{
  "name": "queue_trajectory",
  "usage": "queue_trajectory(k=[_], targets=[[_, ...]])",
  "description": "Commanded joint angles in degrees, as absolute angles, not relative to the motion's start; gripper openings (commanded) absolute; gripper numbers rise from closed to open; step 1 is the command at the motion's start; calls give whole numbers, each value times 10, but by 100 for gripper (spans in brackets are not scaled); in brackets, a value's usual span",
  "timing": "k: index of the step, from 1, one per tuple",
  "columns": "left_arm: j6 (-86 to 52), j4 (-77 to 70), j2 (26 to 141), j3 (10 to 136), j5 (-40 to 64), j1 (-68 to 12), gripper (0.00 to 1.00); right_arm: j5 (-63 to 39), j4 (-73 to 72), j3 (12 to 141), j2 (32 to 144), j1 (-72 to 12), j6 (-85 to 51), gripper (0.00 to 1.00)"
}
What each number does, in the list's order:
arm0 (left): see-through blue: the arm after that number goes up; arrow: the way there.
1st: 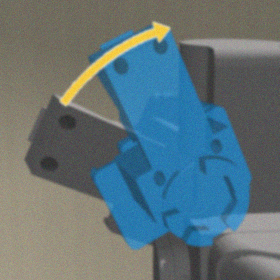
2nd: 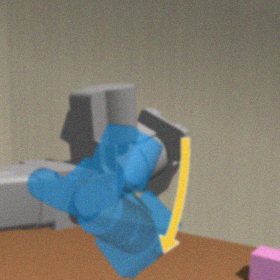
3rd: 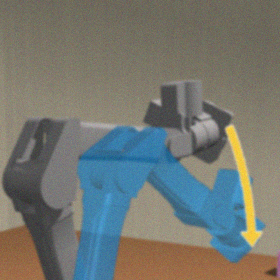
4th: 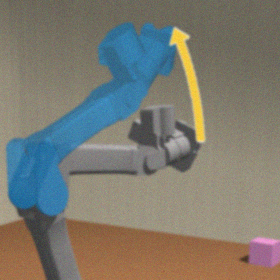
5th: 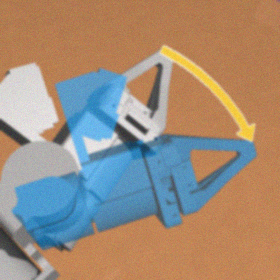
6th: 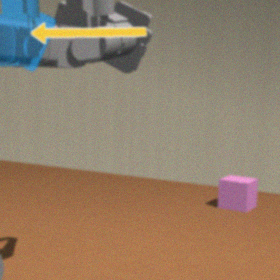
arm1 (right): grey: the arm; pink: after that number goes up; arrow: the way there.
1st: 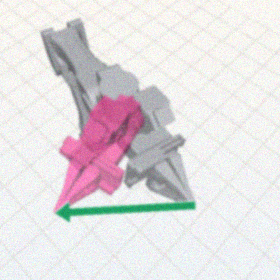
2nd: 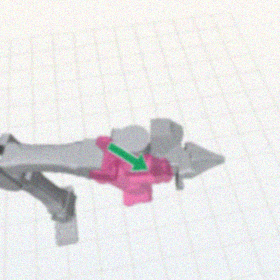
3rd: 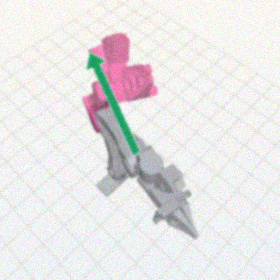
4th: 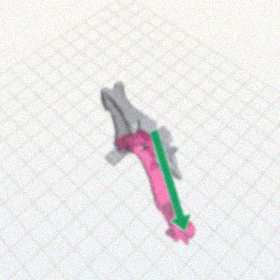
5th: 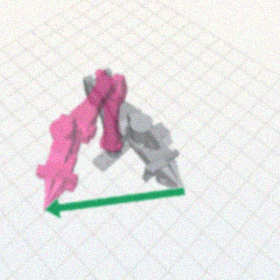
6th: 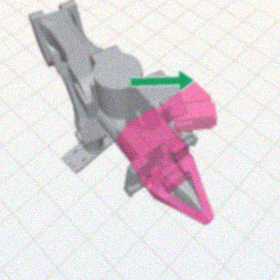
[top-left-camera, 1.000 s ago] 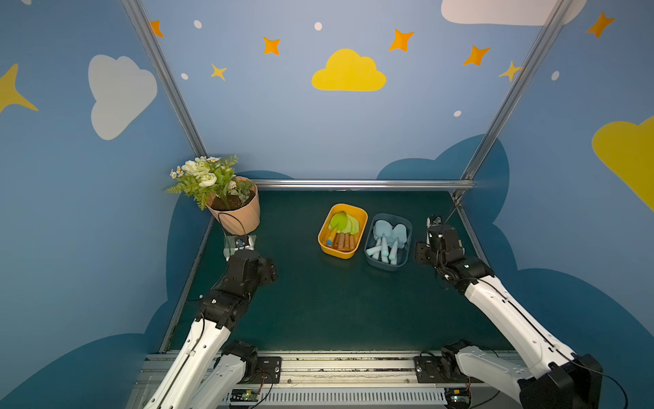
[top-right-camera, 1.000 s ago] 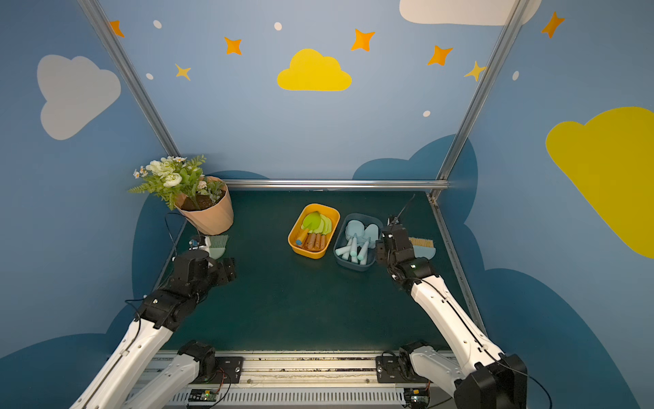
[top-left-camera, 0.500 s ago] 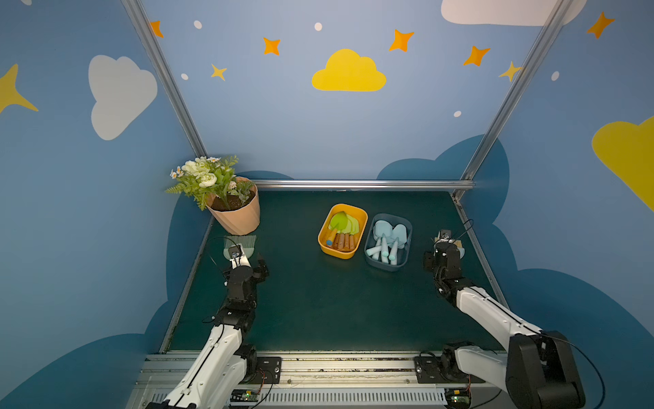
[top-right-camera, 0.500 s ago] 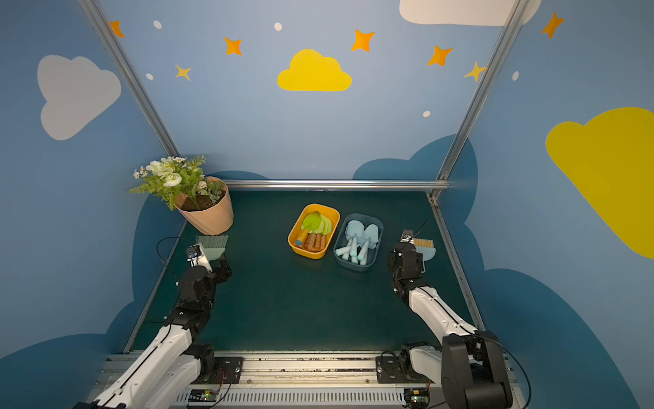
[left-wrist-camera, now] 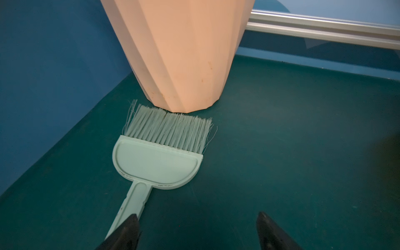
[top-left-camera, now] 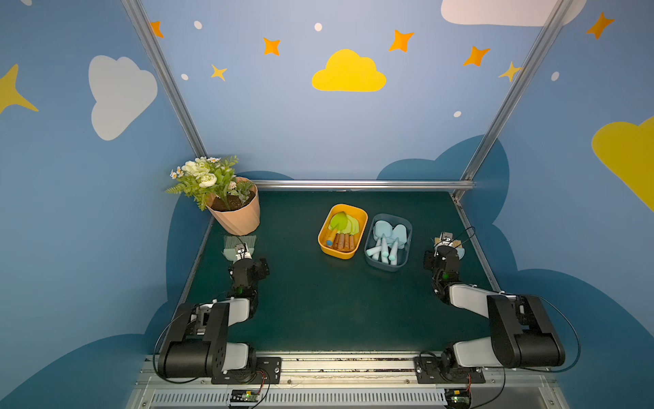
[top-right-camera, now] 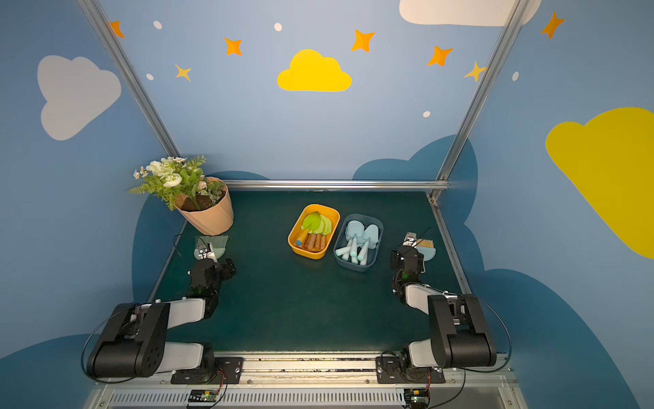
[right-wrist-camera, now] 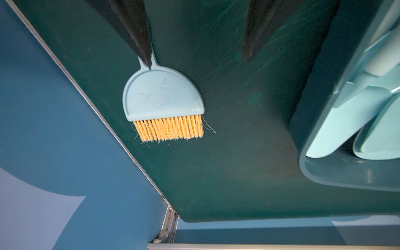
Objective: Sort the small shovels by color and place them into the storage box
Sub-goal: Reset both arms
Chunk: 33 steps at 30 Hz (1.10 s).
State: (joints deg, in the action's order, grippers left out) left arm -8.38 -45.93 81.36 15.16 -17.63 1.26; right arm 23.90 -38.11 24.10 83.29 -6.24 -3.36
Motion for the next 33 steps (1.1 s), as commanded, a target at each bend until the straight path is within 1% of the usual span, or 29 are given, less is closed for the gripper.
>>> queue_trajectory(k=[1,2,4,5,7,9,10,12,13,14,16,17,18,20,33], targets=[[-59,-552,849,179,-149,15,82,214,-444,249,862,-65,-18,67],[-56,-523,843,187,-128,15,82,210,-420,261,861,-70,-18,66],[-42,-493,840,194,-97,15,81,207,-422,264,865,-72,-8,66],[-38,-518,859,188,-94,13,81,196,-423,262,864,-70,-9,66],[-26,-641,918,172,-84,12,82,172,-435,255,864,-66,-6,66],[-26,-525,877,195,-69,11,82,134,-463,236,864,-57,-4,66],[-18,-504,872,203,-57,10,82,121,-475,228,874,-53,-1,66],[-7,-585,908,190,-40,8,83,111,-550,209,896,-50,4,66],[-8,-588,905,189,-42,8,83,109,-545,209,893,-49,3,66],[-16,-556,894,194,-52,8,84,106,-531,213,890,-48,0,66],[-22,-532,887,200,-70,8,83,106,-540,212,893,-47,1,68],[-29,-533,890,201,-84,7,93,105,-539,212,893,-46,0,97],[-31,-540,894,202,-94,8,100,105,-539,212,893,-46,0,99],[-27,-564,904,197,-96,8,100,105,-539,212,892,-47,0,99],[-18,-562,904,199,-106,-4,100,106,-543,209,891,-48,1,99]])
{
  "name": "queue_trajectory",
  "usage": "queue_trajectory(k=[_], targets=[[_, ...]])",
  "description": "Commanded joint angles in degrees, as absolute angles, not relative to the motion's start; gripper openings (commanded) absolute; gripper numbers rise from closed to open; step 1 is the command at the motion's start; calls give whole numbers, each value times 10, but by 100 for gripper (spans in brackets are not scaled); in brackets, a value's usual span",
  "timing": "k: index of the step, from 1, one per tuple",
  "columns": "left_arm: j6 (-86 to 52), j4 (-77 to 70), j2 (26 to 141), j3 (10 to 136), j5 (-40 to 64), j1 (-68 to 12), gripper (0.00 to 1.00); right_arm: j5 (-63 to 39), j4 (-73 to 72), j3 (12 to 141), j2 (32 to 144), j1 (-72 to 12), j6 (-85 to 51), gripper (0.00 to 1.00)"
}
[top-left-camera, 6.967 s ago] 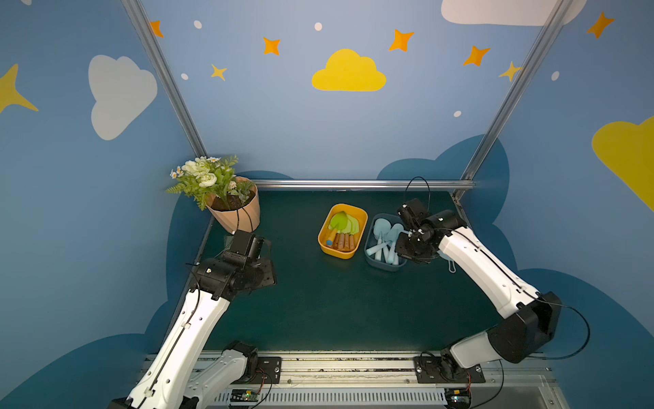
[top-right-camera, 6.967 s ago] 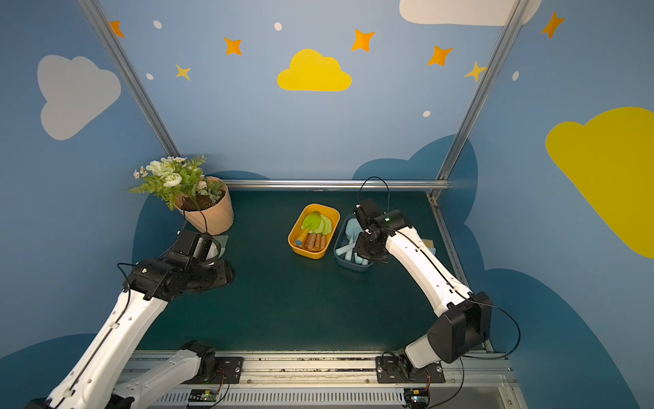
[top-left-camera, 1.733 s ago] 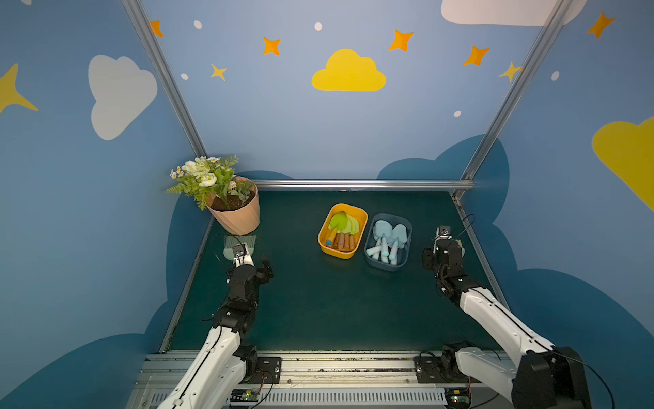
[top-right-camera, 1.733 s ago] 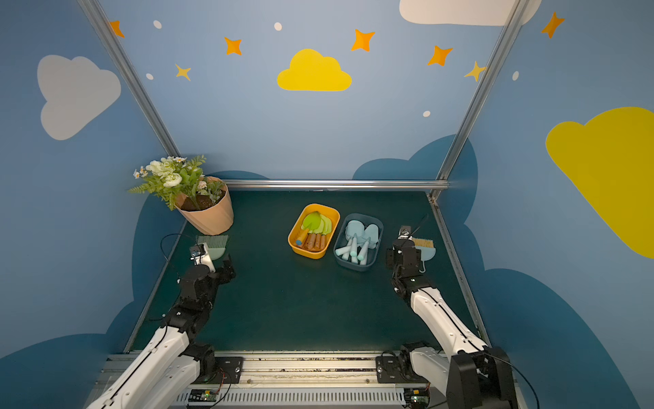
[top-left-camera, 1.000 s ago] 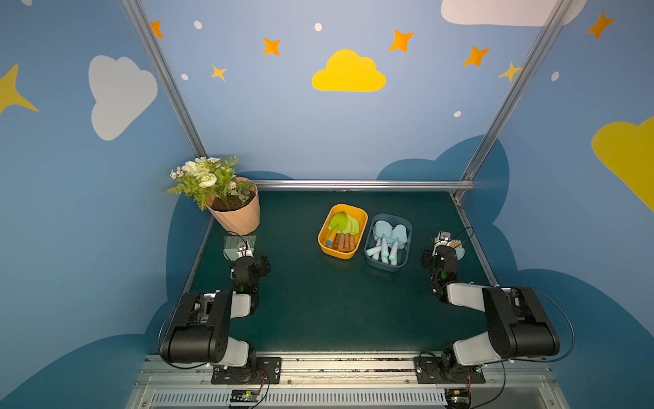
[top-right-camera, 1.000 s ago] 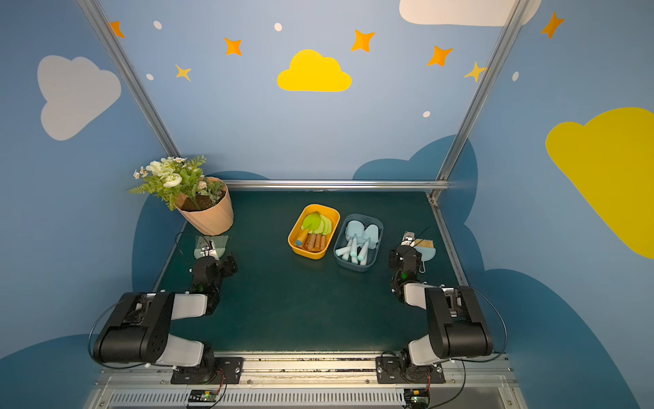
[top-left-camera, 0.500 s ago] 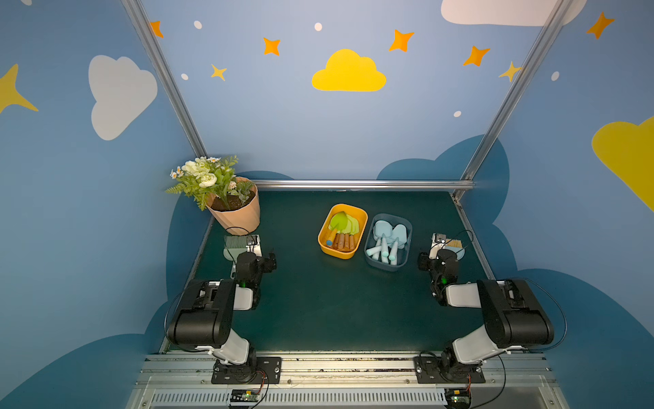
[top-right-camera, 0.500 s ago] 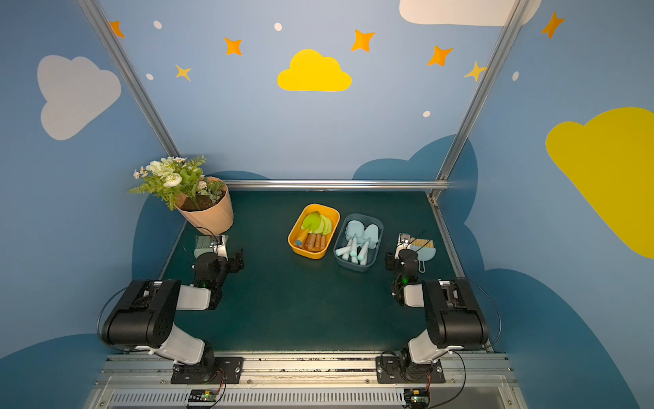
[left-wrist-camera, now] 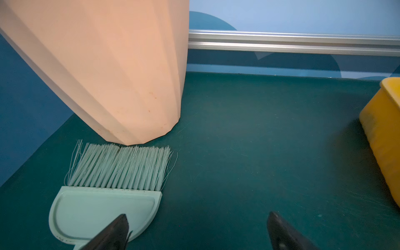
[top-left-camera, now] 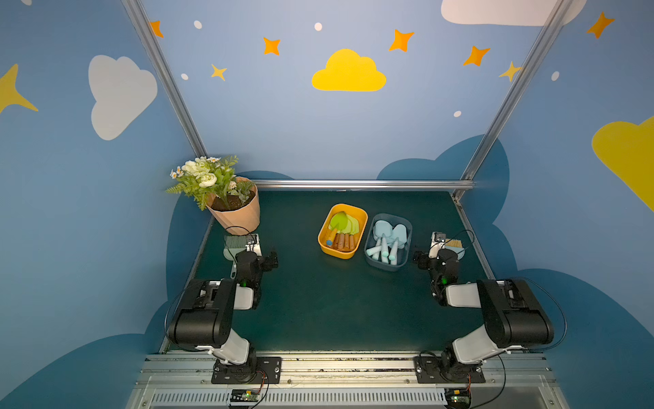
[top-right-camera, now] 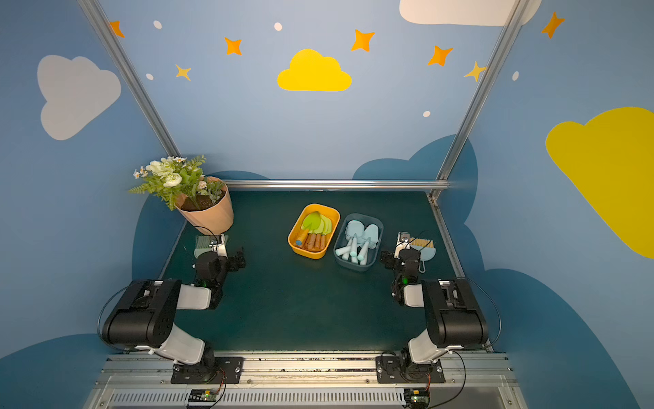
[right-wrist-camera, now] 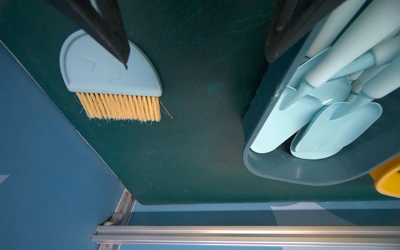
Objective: Sort the small shovels by color and place them into the storage box
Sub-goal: Reset both arms
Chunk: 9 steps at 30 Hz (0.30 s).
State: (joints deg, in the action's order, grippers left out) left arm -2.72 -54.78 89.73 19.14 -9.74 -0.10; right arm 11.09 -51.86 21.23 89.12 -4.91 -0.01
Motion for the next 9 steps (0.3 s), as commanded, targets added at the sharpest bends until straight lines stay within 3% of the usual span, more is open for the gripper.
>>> queue_trajectory(k=[1,9], targets=[[-18,-562,904,199,-106,-4,100,106,-542,210,891,-48,1,99],[-17,-562,903,199,-107,-5,100,106,-542,209,891,-48,1,99]])
